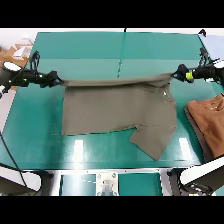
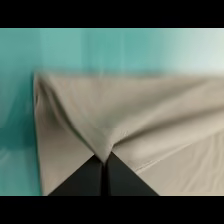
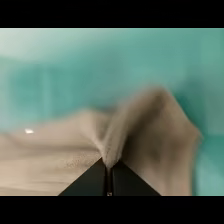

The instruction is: Fold the shirts.

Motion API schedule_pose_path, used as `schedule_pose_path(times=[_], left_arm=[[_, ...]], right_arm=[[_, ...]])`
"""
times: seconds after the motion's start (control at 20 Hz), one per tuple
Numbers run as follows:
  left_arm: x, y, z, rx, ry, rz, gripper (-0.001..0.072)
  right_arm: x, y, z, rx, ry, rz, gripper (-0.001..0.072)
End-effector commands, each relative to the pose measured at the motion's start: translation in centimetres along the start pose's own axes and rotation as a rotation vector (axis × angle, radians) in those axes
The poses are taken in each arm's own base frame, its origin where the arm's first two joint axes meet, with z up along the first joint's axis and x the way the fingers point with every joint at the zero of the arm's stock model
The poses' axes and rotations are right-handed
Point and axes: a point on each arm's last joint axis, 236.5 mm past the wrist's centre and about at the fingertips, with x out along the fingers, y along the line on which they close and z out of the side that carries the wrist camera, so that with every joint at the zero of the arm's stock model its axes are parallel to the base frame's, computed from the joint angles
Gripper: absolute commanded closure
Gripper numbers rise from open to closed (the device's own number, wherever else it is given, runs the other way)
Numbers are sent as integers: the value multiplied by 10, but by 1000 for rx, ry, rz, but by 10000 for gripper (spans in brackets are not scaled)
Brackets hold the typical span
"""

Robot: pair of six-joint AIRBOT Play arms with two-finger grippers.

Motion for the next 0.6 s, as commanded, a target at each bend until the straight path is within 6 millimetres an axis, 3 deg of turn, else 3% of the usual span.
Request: schedule_pose_path(times=[0.0,0.15,0.3,0.55], left_arm=[[3,9,-53,-25,206,49,688],[18,9,-73,-8,252,71,688],[19,16,-82,2,290,126,688],[16,22,-91,-22,327,159,688]], right_arm=[[-8,-32,-43,-29,133,-130,701],[0,-43,-67,9,187,-148,700],[8,-52,-92,40,241,-152,699],[9,-55,-99,44,257,-162,698]])
